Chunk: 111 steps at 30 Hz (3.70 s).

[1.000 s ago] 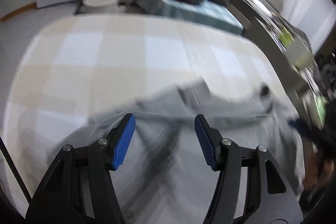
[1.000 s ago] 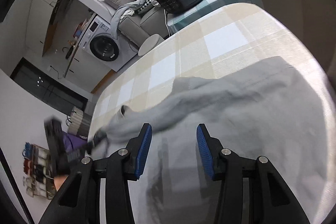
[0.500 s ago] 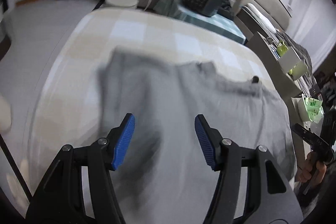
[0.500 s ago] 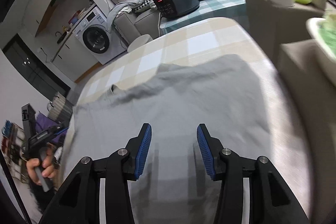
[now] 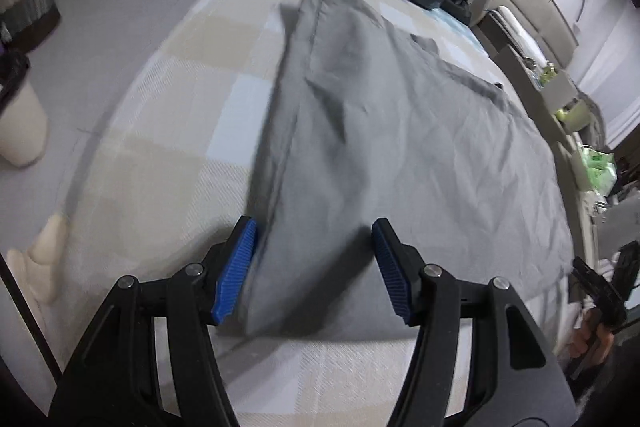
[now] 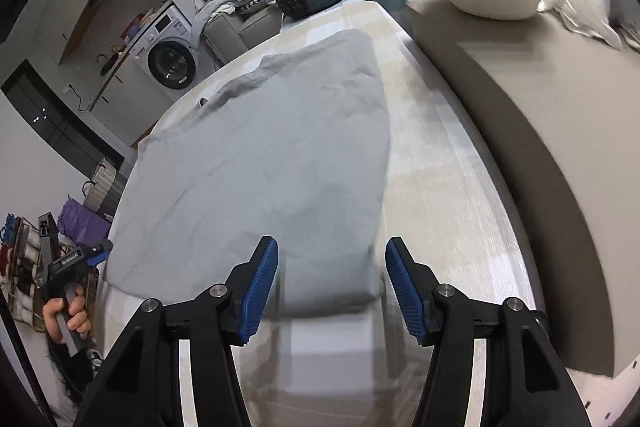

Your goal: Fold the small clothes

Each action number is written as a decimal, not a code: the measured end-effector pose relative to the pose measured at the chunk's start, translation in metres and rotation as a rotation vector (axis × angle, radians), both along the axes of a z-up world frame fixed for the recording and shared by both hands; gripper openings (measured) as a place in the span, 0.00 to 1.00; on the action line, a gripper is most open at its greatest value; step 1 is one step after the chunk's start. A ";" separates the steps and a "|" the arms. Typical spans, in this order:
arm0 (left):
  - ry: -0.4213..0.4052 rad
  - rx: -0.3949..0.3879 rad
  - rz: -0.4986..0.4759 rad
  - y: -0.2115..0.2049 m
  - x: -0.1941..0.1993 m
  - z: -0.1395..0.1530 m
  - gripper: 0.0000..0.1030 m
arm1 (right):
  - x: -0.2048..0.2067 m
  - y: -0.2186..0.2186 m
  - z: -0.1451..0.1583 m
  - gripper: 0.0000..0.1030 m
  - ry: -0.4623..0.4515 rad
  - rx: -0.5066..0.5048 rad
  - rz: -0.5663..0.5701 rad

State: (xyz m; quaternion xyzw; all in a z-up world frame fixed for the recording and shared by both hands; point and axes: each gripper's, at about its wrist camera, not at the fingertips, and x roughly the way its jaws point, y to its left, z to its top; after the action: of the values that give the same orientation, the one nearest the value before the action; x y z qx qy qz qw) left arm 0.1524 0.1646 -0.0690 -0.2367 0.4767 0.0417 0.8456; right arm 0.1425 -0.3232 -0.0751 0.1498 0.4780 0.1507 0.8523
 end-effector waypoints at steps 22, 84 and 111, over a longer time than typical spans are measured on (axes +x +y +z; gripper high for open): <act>-0.041 0.014 -0.063 -0.010 -0.038 0.000 0.06 | 0.002 0.004 -0.014 0.05 -0.009 -0.061 0.171; -0.137 0.257 -0.238 -0.112 -0.026 0.008 0.78 | -0.001 0.120 -0.017 0.84 -0.172 -0.433 0.163; -0.137 0.278 -0.287 -0.126 0.021 -0.007 0.82 | -0.025 0.061 0.016 0.84 -0.241 -0.381 -0.001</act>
State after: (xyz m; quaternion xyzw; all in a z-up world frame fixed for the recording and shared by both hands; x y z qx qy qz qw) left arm 0.1734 0.0388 -0.0758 -0.0498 0.4365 -0.0297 0.8978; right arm 0.1176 -0.2625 -0.0589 -0.0328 0.3927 0.0742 0.9161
